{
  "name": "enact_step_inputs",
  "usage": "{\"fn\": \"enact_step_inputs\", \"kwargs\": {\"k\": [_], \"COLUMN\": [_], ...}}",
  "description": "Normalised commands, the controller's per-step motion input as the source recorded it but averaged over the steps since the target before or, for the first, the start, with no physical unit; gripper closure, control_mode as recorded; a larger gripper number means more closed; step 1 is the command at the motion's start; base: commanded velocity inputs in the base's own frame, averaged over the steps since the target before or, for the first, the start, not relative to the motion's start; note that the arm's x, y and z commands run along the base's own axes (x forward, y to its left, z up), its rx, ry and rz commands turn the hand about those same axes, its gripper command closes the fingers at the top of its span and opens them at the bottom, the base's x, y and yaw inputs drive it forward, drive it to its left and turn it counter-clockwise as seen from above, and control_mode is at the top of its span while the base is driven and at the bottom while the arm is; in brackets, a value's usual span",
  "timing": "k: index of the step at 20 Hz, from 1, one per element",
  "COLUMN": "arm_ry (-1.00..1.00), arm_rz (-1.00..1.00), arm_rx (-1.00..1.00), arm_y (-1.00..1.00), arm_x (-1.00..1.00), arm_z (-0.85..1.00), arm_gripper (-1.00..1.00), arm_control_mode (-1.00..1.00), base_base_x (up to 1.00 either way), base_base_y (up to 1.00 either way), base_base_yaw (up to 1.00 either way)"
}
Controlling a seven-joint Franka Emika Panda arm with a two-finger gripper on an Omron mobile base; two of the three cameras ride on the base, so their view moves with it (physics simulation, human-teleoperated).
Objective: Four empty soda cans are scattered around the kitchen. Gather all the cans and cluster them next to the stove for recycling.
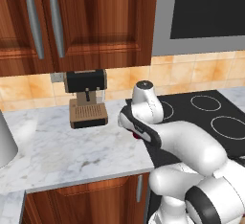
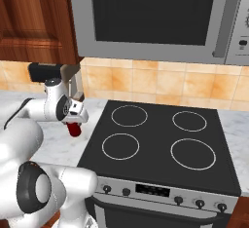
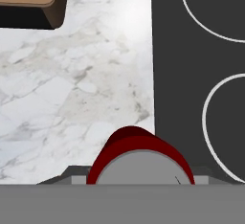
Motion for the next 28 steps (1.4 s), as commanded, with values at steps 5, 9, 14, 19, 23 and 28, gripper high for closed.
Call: {"fn": "enact_step_inputs", "kwargs": {"k": [5, 9, 14, 19, 23, 28], "arm_ry": [0.00, 0.00, 0.02, 0.05, 0.03, 0.03], "arm_rz": [0.00, 0.00, 0.00, 0.00, 0.00, 0.00], "arm_rx": [0.00, 0.00, 0.00, 0.00, 0.00, 0.00], "arm_y": [0.00, 0.00, 0.00, -0.06, -0.02, 0.00], "arm_x": [0.47, 0.30, 0.21, 0.02, 0.00, 0.00], "arm_z": [-0.07, -0.05, -0.10, -0.17, -0.26, -0.30], "arm_gripper": [1.00, 1.00, 1.00, 1.00, 1.00, 1.00], "arm_control_mode": [-1.00, -1.00, -1.00, -1.00, -1.00, -1.00], "base_base_x": [0.00, 0.00, 0.00, 0.00, 0.00, 0.00], "base_base_y": [0.00, 0.00, 0.00, 0.00, 0.00, 0.00], "base_base_yaw": [0.00, 0.00, 0.00, 0.00, 0.00, 0.00]}}
